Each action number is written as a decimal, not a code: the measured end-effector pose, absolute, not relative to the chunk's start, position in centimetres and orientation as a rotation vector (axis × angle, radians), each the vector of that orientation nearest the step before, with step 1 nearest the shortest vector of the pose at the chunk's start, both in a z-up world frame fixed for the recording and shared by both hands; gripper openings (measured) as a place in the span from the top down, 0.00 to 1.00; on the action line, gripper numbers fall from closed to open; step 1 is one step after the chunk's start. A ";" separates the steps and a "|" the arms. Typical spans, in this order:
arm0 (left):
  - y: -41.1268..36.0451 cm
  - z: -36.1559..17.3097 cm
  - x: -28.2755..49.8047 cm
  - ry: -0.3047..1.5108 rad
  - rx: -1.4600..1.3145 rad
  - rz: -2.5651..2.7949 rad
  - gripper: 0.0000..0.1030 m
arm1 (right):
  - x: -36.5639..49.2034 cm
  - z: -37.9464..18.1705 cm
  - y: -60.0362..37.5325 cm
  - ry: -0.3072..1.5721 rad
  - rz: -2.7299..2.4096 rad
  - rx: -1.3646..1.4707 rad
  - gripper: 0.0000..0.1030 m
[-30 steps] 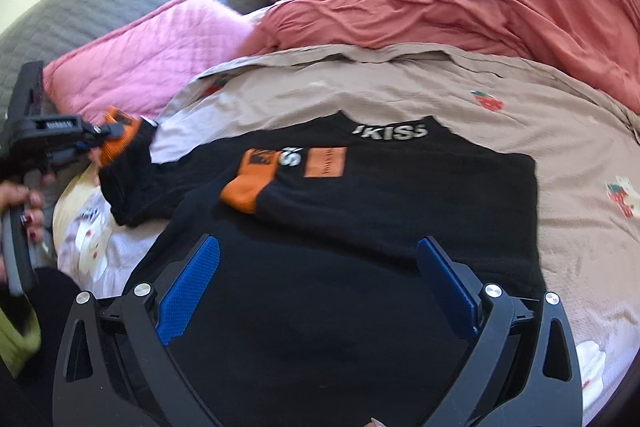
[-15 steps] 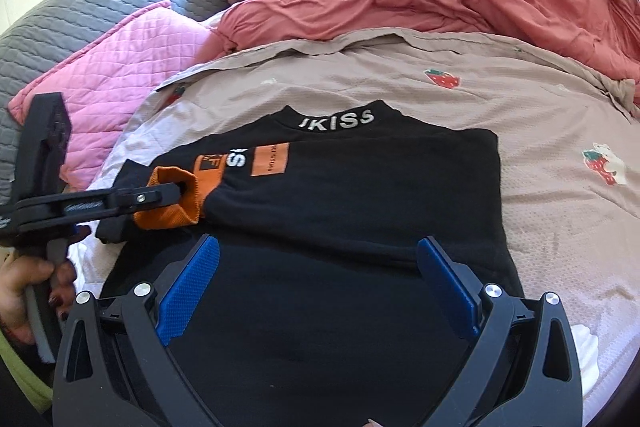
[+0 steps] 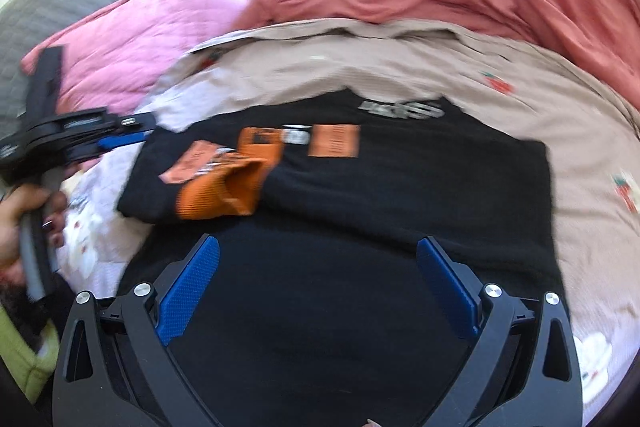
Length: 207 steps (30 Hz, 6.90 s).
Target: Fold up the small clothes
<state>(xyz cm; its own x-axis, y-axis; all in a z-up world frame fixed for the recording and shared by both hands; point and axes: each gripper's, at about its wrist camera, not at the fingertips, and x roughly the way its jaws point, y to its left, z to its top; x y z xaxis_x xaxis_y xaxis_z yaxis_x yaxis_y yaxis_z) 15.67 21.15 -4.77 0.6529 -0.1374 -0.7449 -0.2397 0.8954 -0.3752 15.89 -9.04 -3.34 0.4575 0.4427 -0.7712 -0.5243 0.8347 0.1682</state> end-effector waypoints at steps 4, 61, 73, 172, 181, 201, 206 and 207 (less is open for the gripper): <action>22.3 -5.6 16.4 0.884 -0.452 0.066 0.66 | 15.8 -3.1 -4.9 0.946 0.691 -0.092 0.04; 12.5 -7.5 19.7 0.888 -0.194 -0.232 0.48 | 24.6 -3.5 -15.7 0.917 0.260 -0.059 0.69; 11.8 -10.7 20.8 1.020 -0.194 -0.218 0.40 | 24.3 -5.2 -21.2 0.944 0.096 0.034 0.54; 10.8 -10.2 20.5 1.007 -0.154 -0.224 0.34 | 28.3 -6.8 -21.6 1.057 0.345 -0.159 0.94; 10.8 -10.3 20.5 1.013 -0.146 -0.220 0.34 | 27.9 -9.7 -21.0 1.055 0.210 -0.368 0.98; 7.4 -10.2 19.9 1.049 0.007 -0.297 0.22 | 24.2 -9.7 -17.0 1.118 0.344 -0.190 0.46; 7.9 -8.8 19.8 1.008 -0.048 -0.310 0.15 | 23.7 -8.8 -16.6 1.094 0.341 -0.217 0.39; 8.1 -8.6 19.8 1.001 -0.059 -0.309 0.14 | 23.5 -8.7 -16.6 1.086 0.340 -0.207 0.34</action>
<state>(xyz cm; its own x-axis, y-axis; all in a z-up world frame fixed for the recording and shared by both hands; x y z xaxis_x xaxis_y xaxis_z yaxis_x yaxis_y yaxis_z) 19.76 8.09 -8.57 0.4995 -0.2820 -0.8191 0.2280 0.9550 -0.1897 23.51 -16.64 -8.65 0.4214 0.1683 -0.8911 -0.3692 0.9293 0.0009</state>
